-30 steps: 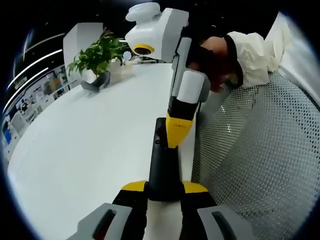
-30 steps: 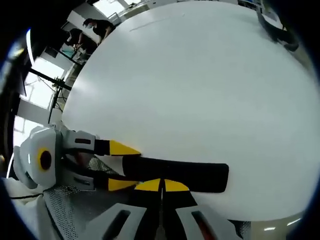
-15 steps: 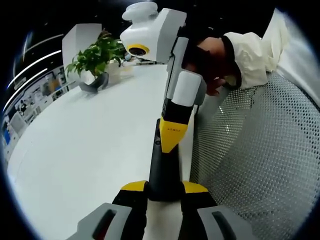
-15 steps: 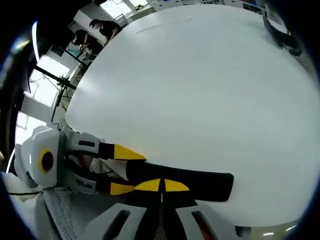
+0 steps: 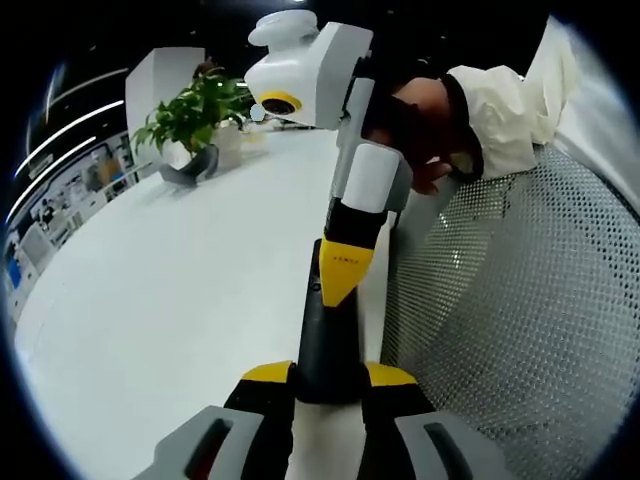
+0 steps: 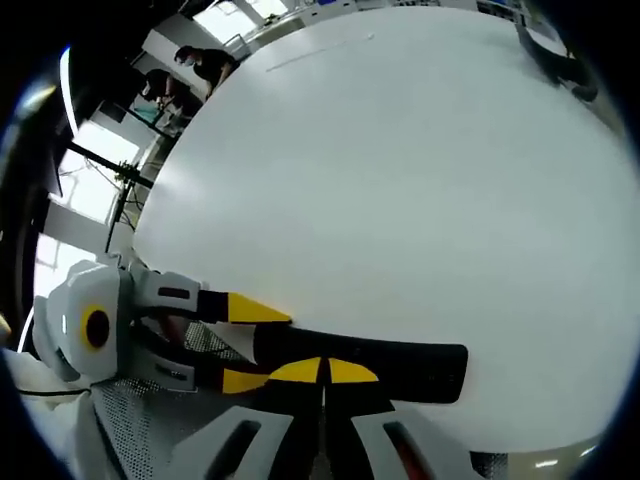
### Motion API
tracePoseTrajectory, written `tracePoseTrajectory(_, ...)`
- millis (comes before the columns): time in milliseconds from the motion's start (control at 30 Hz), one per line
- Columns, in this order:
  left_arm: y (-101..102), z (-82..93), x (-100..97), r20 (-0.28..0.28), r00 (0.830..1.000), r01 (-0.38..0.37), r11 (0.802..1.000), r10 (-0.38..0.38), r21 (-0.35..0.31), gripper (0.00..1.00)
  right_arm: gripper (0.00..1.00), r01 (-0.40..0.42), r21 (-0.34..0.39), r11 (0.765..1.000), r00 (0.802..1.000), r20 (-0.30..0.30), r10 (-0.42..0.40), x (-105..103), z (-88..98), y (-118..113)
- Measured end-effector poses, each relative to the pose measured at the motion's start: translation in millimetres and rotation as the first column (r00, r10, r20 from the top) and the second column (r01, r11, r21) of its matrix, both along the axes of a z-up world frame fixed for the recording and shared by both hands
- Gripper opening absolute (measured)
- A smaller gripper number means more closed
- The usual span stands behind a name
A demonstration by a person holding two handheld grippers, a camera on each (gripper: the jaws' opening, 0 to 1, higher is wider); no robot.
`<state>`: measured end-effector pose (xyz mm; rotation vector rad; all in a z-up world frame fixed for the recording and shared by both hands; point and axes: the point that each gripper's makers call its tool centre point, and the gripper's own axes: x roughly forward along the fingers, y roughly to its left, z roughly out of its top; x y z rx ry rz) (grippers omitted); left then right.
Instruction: Press the specified remote control buttons in sequence, fully releasing each button before pressing the next.
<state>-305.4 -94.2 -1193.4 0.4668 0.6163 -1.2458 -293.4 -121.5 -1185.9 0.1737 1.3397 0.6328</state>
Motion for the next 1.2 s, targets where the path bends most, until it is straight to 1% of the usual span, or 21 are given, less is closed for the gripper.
tracePoseTrajectory(167, 0.0, -0.2, 0.4, 0.001, 1.000, 0.000, 1.000, 0.000, -0.001, 0.25, 0.00, 0.001, -0.005, 1.000, 1.000, 0.017, 0.000, 0.3, -0.1, 0.1)
tracePoseTrajectory(500, 0.0, -0.1, 0.1, 0.001, 1.000, 0.001, 1.000, -0.001, 0.000, 0.25, 0.00, -0.001, -0.007, 1.000, 1.000, 0.023, 0.001, 0.4, -0.3, 0.3)
tracePoseTrajectory(667, -0.2, 0.3, 0.0, 0.001, 1.000, 0.000, 1.000, 0.000, -0.001, 0.25, 0.00, -0.069, -0.055, 0.996, 0.995, 0.067, 0.073, -0.6, 0.8, 2.0)
tracePoseTrajectory(767, -0.1, 0.5, -0.2, 0.001, 1.000, 0.000, 1.000, 0.000, -0.001, 0.25, 0.00, -0.061, -0.049, 0.997, 0.996, 0.061, 0.064, -0.4, 0.5, 0.7)
tracePoseTrajectory(833, -0.1, 0.4, -0.1, 0.000, 1.000, -0.001, 1.000, 0.001, -0.002, 0.25, 0.00, -0.043, -0.036, 0.998, 0.998, 0.043, 0.044, 0.6, 0.6, -0.4)
tracePoseTrajectory(900, 0.1, 0.3, -0.1, 0.000, 1.000, -0.001, 1.000, 0.001, -0.003, 0.25, 0.00, -0.038, -0.030, 0.999, 0.998, 0.047, 0.039, 0.9, 1.6, 0.8)
tracePoseTrajectory(1000, 0.3, 0.2, 0.2, 0.000, 1.000, -0.001, 1.000, 0.001, -0.004, 0.25, 0.00, -0.050, -0.023, 0.998, 0.998, 0.048, 0.051, 0.2, 1.7, 4.3)
tracePoseTrajectory(1100, 0.3, 0.0, 0.5, -0.001, 1.000, -0.002, 1.000, 0.002, -0.006, 0.25, 0.00, -0.071, -0.035, 0.997, 0.996, 0.051, 0.072, -0.9, 0.7, 5.1)
tracePoseTrajectory(1200, 0.5, 0.0, 0.6, -0.001, 1.000, -0.002, 1.000, 0.002, -0.007, 0.25, 0.00, -0.067, -0.029, 0.997, 0.996, 0.049, 0.068, -0.5, 0.8, 5.1)
